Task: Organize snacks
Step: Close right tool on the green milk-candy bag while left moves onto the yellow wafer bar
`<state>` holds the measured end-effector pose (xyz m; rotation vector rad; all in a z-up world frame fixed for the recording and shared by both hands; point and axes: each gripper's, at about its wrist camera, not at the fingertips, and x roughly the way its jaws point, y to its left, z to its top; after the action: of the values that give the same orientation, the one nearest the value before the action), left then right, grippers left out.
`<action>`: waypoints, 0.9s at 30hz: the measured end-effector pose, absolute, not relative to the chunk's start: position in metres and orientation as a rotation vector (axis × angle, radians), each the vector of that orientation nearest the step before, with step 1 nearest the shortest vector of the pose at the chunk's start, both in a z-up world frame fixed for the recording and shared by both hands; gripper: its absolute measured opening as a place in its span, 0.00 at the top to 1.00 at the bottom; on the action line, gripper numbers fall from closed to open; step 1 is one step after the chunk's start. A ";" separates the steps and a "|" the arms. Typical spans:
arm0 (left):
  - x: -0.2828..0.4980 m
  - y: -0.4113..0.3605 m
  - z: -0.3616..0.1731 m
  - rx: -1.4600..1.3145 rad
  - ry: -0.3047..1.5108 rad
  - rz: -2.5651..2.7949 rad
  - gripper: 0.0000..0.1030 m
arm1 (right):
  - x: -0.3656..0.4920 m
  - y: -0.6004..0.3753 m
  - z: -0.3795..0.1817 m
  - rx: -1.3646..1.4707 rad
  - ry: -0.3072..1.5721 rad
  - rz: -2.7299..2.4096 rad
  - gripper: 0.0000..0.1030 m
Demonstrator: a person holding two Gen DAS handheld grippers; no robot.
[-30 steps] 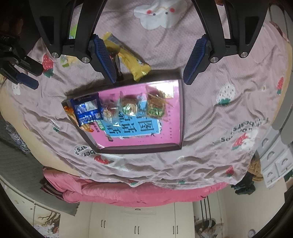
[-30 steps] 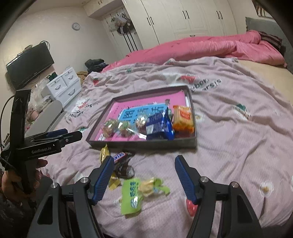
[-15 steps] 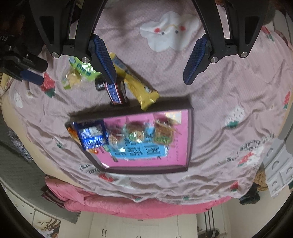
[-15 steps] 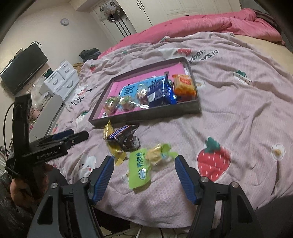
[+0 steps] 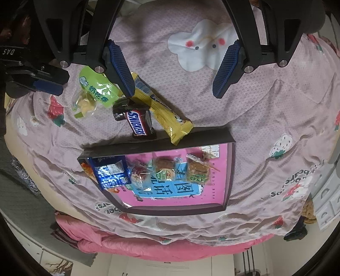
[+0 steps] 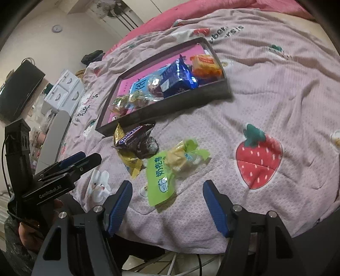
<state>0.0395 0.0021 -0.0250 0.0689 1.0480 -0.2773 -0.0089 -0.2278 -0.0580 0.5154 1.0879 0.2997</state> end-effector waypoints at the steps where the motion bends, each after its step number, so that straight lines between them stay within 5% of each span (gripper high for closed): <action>1: 0.041 0.003 -0.026 0.062 1.053 -0.277 0.25 | -0.008 -0.228 -0.060 0.522 1.090 0.300 0.34; 17: 0.072 0.019 -0.050 -0.128 1.141 -0.246 0.25 | 0.013 -0.211 -0.076 0.471 1.097 0.264 0.34; 27: 0.090 0.012 -0.061 -0.216 1.168 -0.267 0.29 | 0.028 -0.200 -0.082 0.443 1.058 0.267 0.46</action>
<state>0.0896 0.0125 -0.0606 -0.2165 1.1682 -0.2670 0.0278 -0.1999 -0.0824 0.4431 1.0581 0.2673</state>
